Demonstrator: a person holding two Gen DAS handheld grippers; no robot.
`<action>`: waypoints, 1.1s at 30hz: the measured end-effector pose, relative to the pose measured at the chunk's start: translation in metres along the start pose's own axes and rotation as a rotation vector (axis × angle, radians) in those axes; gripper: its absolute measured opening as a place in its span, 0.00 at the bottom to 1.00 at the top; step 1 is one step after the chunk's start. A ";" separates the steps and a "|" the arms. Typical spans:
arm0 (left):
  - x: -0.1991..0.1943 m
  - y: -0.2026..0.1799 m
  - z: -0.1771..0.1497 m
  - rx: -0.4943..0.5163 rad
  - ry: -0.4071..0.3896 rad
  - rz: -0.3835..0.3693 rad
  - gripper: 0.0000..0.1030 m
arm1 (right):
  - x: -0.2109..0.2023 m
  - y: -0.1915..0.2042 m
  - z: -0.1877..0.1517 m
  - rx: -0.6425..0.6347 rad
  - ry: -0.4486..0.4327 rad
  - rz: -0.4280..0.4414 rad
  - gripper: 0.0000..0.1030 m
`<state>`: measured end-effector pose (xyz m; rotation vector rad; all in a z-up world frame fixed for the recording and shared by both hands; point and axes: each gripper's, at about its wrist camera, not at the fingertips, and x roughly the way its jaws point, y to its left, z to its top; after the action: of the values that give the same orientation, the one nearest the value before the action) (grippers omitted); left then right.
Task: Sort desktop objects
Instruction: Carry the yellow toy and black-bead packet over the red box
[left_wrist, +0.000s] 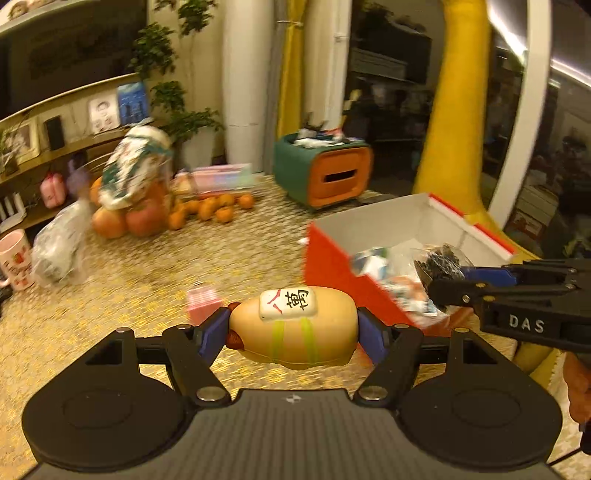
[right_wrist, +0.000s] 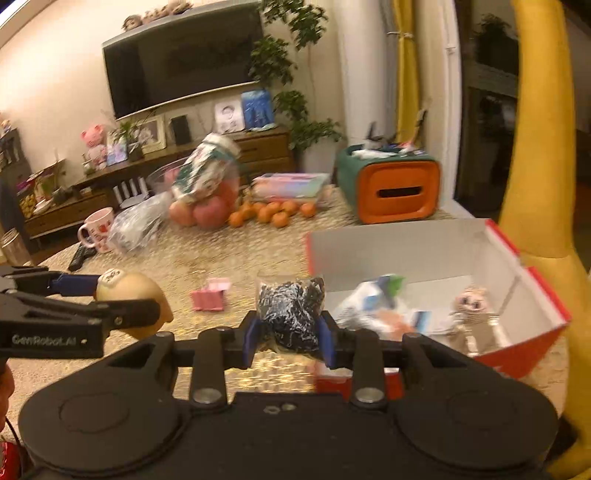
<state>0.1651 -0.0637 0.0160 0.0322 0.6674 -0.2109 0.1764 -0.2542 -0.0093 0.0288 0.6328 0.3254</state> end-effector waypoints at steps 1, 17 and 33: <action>0.002 -0.008 0.002 0.012 -0.001 -0.010 0.71 | -0.004 -0.007 0.000 0.006 -0.006 -0.008 0.31; 0.042 -0.117 0.022 0.186 0.016 -0.155 0.71 | -0.029 -0.098 0.000 0.095 -0.035 -0.156 0.31; 0.136 -0.131 0.056 0.229 0.136 -0.125 0.71 | 0.044 -0.135 0.029 0.065 0.078 -0.136 0.32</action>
<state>0.2760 -0.2227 -0.0191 0.2263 0.7789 -0.4074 0.2660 -0.3664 -0.0277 0.0351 0.7185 0.1748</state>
